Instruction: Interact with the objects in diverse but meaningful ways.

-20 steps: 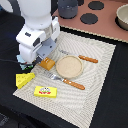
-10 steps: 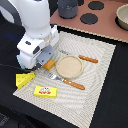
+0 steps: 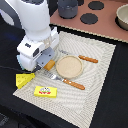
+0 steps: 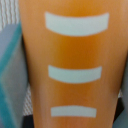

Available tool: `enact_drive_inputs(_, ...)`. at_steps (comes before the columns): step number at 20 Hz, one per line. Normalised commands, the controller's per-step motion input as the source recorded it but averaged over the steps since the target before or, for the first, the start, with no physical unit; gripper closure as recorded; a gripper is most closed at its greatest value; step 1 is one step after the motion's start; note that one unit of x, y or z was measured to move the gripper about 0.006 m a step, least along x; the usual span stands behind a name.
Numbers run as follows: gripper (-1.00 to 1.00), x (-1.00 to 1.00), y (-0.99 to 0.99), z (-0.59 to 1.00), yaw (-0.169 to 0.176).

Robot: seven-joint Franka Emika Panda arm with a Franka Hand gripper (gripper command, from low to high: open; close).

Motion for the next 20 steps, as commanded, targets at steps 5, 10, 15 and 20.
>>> enact_drive_inputs(5, 1.00, 0.30, -0.07, 0.77, 0.014)
enact_drive_inputs(10, 1.00, 0.02, 0.10, 0.94, 0.062)
enact_drive_inputs(15, 1.00, -0.03, 0.19, 0.20, 0.133)
enact_drive_inputs(20, 1.00, -0.01, 0.14, -0.09, 0.148)
